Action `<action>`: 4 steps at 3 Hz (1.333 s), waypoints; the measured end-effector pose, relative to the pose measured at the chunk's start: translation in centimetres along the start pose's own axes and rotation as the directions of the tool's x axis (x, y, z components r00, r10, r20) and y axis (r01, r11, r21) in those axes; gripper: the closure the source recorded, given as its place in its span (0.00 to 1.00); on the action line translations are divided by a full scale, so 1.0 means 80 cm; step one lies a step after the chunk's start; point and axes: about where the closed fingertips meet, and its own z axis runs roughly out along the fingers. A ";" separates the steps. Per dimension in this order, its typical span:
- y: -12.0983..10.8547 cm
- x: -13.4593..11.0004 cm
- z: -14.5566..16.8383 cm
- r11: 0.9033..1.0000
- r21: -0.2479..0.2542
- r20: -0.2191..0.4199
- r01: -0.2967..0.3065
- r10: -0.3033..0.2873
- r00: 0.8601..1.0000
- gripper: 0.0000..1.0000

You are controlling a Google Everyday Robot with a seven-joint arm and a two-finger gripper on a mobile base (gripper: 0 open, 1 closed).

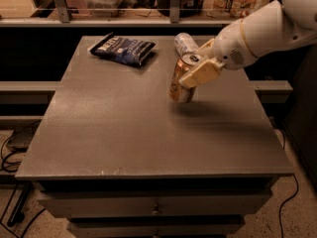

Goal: Move orange can near blue chip bag

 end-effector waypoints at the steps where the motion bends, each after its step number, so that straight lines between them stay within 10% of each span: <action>1: -0.044 -0.012 0.023 0.998 0.043 0.022 -0.040 0.039 0.999 1.00; 2: -0.085 -0.012 0.041 0.991 0.101 0.025 -0.082 0.080 0.996 1.00; 4: -0.157 -0.028 0.086 0.974 0.207 0.064 -0.095 0.084 0.994 0.53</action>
Offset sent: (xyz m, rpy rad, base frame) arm 0.1198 -0.0009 -0.0078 0.0442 -0.0456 -0.2230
